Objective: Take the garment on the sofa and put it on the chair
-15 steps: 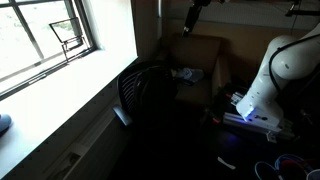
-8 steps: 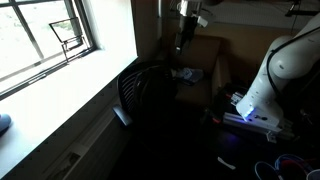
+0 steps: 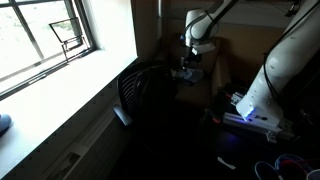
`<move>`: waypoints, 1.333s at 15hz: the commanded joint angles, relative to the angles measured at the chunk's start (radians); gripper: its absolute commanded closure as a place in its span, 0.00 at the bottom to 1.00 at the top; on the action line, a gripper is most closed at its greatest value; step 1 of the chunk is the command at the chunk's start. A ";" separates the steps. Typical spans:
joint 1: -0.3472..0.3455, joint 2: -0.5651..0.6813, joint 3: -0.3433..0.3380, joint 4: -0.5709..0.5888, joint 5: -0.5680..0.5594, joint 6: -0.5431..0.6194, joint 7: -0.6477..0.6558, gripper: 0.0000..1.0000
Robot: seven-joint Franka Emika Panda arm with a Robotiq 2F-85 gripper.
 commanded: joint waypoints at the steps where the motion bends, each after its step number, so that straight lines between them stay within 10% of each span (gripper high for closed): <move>1: -0.002 0.053 -0.031 0.015 0.022 0.014 0.001 0.00; 8: -0.053 0.284 -0.179 0.125 -0.114 0.288 0.141 0.00; 15: -0.323 0.400 -0.220 0.236 0.359 0.287 -0.140 0.00; 20: -0.300 0.440 -0.223 0.237 0.403 0.243 -0.104 0.00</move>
